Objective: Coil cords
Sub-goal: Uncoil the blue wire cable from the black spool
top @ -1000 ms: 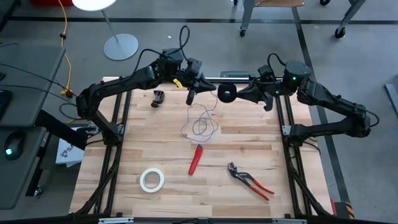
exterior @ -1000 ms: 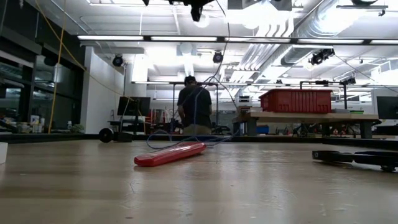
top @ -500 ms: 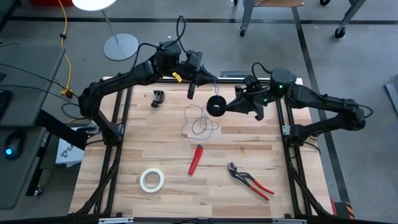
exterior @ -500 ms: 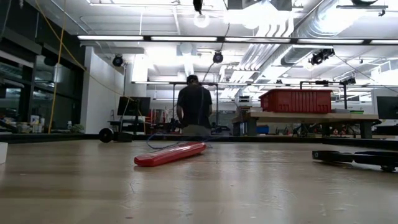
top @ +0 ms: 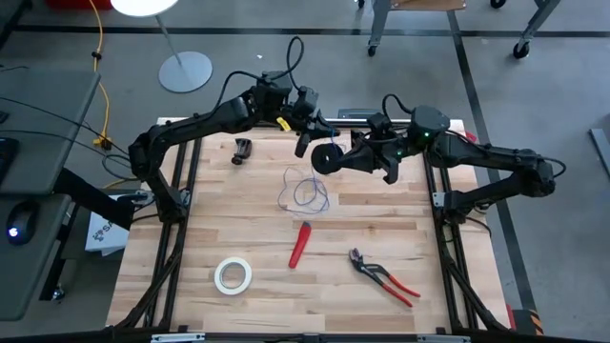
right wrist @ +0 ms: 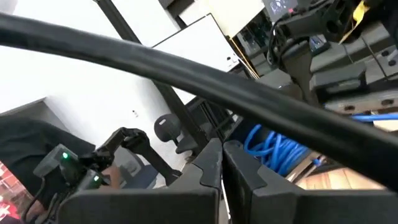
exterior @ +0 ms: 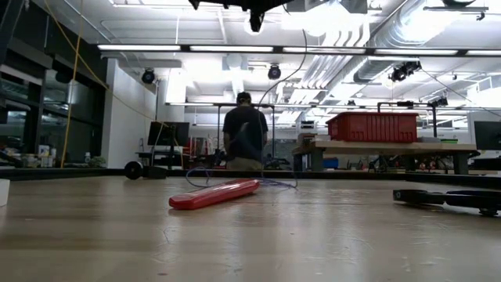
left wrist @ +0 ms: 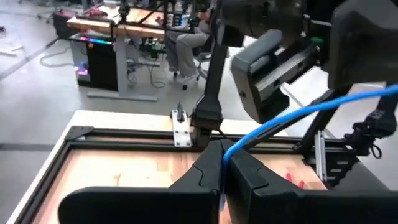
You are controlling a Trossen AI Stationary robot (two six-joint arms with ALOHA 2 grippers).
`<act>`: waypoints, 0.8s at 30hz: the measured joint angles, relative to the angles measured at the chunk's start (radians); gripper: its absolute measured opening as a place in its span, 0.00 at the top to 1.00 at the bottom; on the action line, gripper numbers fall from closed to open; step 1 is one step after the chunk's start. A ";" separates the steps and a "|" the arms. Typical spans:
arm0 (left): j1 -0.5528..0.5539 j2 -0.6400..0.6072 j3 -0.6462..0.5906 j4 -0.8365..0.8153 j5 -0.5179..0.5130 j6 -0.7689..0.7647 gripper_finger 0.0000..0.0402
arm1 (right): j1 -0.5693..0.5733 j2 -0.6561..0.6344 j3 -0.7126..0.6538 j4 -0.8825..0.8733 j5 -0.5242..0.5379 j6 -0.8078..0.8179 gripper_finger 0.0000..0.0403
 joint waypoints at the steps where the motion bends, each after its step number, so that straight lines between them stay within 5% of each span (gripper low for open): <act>1: 0.002 -0.005 0.000 -0.007 -0.001 -0.003 0.99 | 0.000 0.000 0.000 -0.008 0.000 -0.001 1.00; 12: 0.056 -0.048 0.000 -0.210 -0.004 0.010 0.80 | -0.040 -0.003 0.000 0.005 -0.032 -0.029 1.00; 24: 0.135 -0.147 0.001 -0.239 -0.001 -0.024 0.60 | -0.097 -0.003 0.000 0.012 -0.087 -0.038 1.00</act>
